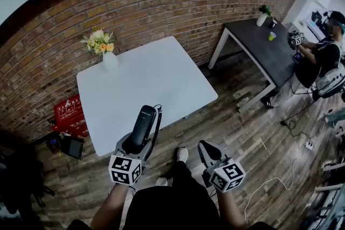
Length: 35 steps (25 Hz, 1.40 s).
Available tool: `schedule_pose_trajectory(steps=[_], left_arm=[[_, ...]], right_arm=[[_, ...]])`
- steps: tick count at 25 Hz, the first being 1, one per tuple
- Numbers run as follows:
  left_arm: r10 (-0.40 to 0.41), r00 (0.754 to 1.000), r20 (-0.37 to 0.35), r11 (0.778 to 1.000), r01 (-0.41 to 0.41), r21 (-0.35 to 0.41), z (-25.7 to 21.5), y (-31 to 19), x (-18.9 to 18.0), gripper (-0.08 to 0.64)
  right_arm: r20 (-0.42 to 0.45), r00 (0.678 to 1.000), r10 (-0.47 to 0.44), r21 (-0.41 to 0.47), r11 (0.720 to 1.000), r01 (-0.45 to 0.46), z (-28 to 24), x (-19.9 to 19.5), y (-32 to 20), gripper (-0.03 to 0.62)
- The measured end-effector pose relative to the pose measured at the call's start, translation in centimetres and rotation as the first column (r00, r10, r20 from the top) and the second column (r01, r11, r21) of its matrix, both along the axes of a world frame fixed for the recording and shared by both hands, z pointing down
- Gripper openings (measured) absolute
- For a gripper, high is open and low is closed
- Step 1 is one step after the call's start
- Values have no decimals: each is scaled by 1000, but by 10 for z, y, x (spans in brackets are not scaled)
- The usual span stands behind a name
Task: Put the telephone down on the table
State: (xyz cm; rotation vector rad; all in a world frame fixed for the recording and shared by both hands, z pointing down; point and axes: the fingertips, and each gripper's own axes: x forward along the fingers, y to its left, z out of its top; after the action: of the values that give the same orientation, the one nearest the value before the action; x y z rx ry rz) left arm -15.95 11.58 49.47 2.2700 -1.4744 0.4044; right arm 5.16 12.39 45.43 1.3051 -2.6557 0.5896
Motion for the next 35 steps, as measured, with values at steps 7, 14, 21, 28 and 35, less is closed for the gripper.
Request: schedule_pose_trajectory(steps=[7,14,21,28,35], left_arm=[[-38,999,5,999,38,-3,-2,-66,16,278],[-82,996,23,997,82,-8,-6,-128,32,278],[-120,992,27,993,121,-5,-6,-190,58,278],[-145,989,28,989,145,-10,-2,-228,73,278],[-137,989,45,990,138,-18,3,-250,80,278]], right_arm=[[4,999,-48,-7,999,48,0,13,-78,23],[15,992,-126,-9,992,126,-1,23,-156,23],[30,984,-176,-24,984,177,6,41,-225,23],[12,977,-212,-26,977,213,15,55,-269,23],[41,977,-209,-46,976,211,19,64,-284,23]])
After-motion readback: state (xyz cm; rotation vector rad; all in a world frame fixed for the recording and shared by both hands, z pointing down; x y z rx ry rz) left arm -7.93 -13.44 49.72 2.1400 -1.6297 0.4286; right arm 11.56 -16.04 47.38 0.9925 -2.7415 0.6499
